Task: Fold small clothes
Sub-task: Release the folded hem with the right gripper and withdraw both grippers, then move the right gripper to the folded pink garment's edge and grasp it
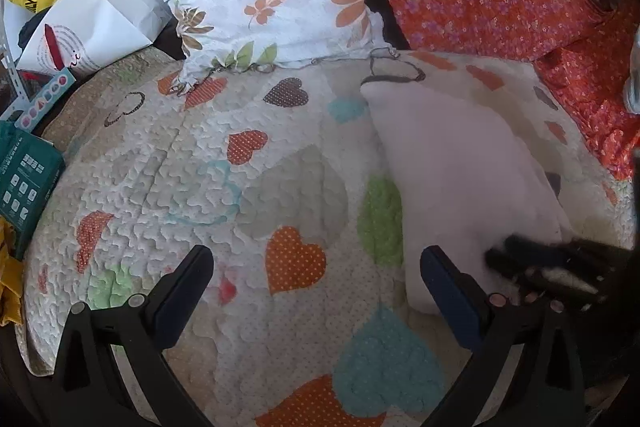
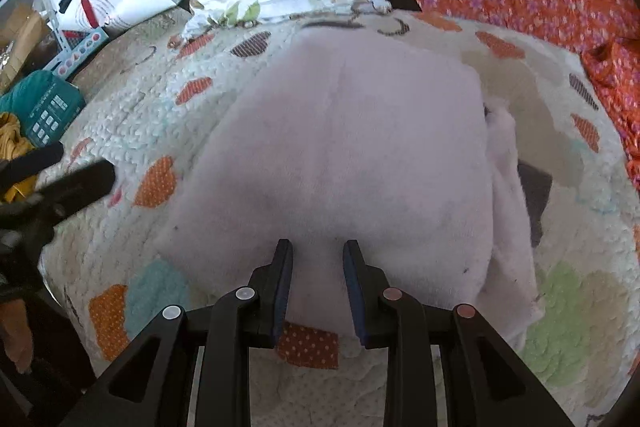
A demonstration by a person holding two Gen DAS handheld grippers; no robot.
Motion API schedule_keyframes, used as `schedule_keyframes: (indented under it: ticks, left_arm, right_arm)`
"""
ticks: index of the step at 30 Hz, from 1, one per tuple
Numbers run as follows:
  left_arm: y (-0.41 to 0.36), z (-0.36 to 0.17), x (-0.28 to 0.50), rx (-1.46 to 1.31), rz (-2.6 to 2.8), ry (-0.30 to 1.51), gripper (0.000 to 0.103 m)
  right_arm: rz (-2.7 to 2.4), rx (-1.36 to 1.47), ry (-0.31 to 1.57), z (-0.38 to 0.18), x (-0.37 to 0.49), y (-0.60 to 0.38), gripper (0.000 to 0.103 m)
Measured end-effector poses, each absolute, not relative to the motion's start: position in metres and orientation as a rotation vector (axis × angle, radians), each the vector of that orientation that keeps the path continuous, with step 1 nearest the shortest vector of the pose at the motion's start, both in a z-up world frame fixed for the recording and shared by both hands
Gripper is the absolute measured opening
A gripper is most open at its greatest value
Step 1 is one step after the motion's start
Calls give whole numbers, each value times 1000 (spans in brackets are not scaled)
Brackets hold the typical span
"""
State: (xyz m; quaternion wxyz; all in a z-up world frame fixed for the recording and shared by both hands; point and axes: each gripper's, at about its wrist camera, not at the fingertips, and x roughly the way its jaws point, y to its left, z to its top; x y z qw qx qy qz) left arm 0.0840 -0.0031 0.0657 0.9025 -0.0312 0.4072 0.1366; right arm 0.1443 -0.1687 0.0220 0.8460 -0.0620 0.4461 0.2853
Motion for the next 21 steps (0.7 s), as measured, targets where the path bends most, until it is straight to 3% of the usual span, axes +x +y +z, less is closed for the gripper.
schedule_keyframes:
  ticks: [4, 11, 17, 21]
  left_arm:
    - [-1, 62, 87, -73, 284, 856, 103]
    - [1, 56, 91, -82, 280, 880, 103]
    - [13, 55, 94, -124, 280, 894, 103]
    - [28, 51, 99, -179, 286, 917, 103]
  right_arm:
    - [587, -80, 864, 38, 145, -176, 29]
    - [601, -146, 926, 21, 153, -158, 29]
    - [600, -89, 877, 50, 175, -159, 30]
    - [627, -59, 968, 35, 210, -138, 32]
